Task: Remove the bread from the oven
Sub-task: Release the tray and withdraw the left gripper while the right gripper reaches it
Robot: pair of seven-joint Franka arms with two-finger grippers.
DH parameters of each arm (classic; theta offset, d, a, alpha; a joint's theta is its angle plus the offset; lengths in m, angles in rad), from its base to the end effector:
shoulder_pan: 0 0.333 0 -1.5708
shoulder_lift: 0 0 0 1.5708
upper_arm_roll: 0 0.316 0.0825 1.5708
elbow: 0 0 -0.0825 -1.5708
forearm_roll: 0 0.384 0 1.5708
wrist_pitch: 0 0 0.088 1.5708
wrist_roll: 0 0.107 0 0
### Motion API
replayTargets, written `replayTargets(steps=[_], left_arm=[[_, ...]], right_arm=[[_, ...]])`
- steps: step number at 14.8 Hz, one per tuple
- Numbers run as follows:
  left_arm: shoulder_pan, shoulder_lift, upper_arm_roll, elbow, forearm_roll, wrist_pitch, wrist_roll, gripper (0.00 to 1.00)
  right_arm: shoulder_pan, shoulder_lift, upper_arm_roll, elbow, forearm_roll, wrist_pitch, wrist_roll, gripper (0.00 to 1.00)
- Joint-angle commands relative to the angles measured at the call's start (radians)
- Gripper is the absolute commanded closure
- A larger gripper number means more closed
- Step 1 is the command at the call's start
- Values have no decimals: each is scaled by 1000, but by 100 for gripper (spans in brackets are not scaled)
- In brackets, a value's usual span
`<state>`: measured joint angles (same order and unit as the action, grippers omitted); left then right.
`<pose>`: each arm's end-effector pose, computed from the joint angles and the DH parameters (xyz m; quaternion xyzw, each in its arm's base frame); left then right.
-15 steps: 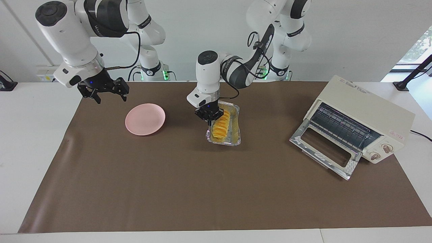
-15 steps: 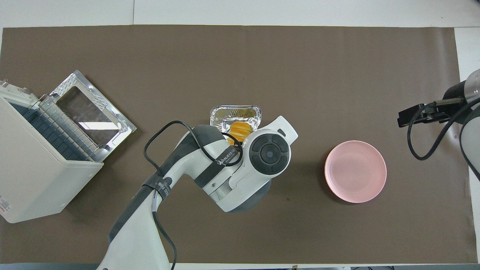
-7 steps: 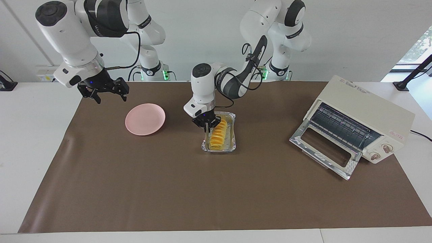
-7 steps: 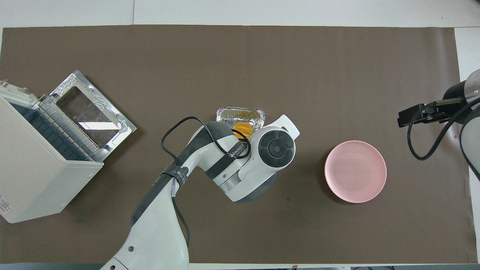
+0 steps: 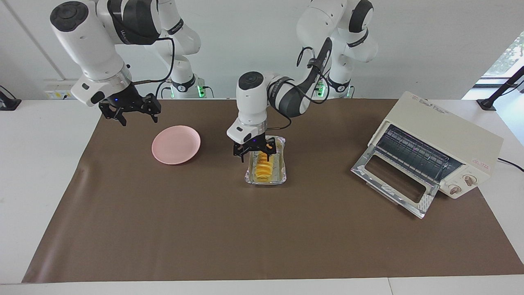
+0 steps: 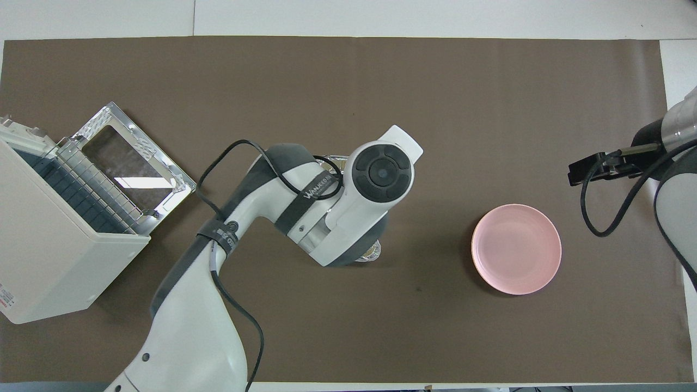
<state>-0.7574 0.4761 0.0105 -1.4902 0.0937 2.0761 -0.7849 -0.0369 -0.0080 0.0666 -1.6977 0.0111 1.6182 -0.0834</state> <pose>0.5187 -0.4754 0.4078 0.9975 -0.0022 0.0704 0.0059 0.5509 0.0176 0.5730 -0.9978 -0.0560 0.0356 0.0062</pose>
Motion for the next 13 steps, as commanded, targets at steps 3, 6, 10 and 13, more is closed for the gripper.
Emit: replayTargets(steps=[3, 6, 10, 13], left_arm=[[240, -198, -7, 10, -38, -281, 378, 0], [383, -356, -1, -56, -38, -404, 510, 0], [566, -390, 6, -96, -60, -433, 521, 0], [691, -427, 10, -110, -57, -456, 617, 0]], right_arm=[[-5, -10, 80, -25, 15, 67, -10, 0], [-5, 38, 171, -30, 15, 86, 71, 0], [100, 138, 220, -89, 15, 289, 272, 0], [220, 218, 219, -126, 15, 463, 469, 0]])
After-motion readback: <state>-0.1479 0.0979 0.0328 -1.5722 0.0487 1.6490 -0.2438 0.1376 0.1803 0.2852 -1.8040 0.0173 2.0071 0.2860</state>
